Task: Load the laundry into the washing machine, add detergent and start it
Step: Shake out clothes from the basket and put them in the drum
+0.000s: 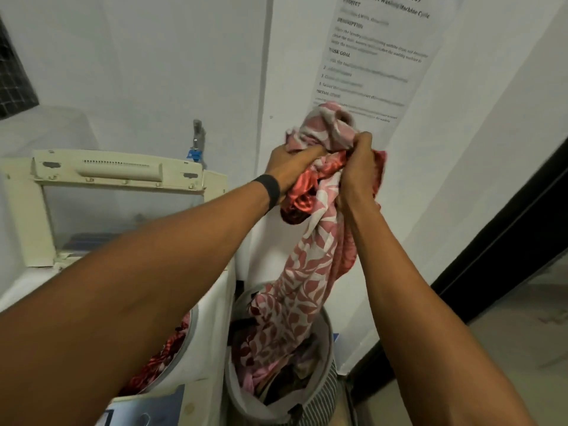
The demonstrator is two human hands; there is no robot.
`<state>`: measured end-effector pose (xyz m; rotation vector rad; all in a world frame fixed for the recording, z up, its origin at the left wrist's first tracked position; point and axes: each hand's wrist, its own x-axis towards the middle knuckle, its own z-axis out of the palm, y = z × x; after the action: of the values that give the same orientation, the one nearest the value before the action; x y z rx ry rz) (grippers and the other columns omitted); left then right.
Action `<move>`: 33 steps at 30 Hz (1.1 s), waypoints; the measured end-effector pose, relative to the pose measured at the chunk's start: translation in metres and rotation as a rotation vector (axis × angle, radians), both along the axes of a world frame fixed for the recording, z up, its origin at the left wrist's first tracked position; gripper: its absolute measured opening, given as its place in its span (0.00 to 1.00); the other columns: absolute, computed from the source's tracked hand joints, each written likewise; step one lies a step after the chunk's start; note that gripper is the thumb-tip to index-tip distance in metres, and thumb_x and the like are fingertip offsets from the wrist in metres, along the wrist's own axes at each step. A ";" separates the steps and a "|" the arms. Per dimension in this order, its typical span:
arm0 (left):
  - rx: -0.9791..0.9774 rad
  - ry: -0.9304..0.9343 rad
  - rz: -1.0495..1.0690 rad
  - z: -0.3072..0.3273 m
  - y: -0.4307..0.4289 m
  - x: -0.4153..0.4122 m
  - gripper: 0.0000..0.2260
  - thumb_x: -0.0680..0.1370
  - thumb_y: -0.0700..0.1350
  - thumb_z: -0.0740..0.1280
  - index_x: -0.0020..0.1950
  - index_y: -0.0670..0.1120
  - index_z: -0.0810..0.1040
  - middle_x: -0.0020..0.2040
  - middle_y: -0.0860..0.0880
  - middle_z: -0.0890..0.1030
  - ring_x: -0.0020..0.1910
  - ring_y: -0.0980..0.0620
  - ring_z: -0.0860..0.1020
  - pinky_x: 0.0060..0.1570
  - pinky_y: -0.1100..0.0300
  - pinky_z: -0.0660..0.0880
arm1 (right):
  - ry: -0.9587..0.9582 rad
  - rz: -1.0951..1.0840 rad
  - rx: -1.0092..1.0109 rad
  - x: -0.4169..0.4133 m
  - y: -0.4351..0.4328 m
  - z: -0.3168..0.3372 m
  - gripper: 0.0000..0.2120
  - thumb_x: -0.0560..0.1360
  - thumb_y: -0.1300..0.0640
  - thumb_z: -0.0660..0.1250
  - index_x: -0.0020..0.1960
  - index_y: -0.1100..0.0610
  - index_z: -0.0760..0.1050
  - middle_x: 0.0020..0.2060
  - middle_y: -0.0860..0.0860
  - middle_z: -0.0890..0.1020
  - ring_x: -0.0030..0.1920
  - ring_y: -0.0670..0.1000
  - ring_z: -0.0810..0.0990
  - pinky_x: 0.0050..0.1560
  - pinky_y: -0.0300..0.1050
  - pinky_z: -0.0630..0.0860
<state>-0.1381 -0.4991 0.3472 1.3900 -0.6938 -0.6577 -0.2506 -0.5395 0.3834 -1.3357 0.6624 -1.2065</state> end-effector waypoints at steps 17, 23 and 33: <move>0.091 -0.089 0.197 0.003 -0.013 0.019 0.35 0.56 0.67 0.75 0.60 0.54 0.82 0.54 0.52 0.86 0.54 0.48 0.83 0.61 0.49 0.80 | 0.528 -0.040 -0.042 -0.027 -0.007 -0.148 0.18 0.80 0.59 0.68 0.69 0.59 0.76 0.62 0.56 0.82 0.60 0.58 0.81 0.63 0.57 0.78; 0.168 -0.231 0.186 -0.001 0.002 0.009 0.32 0.68 0.60 0.77 0.68 0.51 0.74 0.62 0.50 0.82 0.60 0.46 0.80 0.63 0.52 0.76 | -0.090 -0.152 -0.038 -0.031 -0.033 -0.041 0.16 0.68 0.66 0.64 0.47 0.49 0.84 0.51 0.56 0.86 0.52 0.57 0.84 0.59 0.62 0.81; 0.173 -0.151 -0.277 -0.020 0.002 0.001 0.53 0.60 0.67 0.83 0.79 0.55 0.64 0.69 0.53 0.80 0.64 0.51 0.81 0.68 0.49 0.76 | -0.120 -0.042 0.087 -0.011 -0.015 -0.035 0.11 0.83 0.70 0.57 0.52 0.61 0.76 0.36 0.48 0.81 0.34 0.41 0.80 0.37 0.34 0.77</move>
<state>-0.1371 -0.4972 0.3271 1.5286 -0.9803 -0.8524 -0.2621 -0.5549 0.3485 -1.1730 0.6530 -1.2671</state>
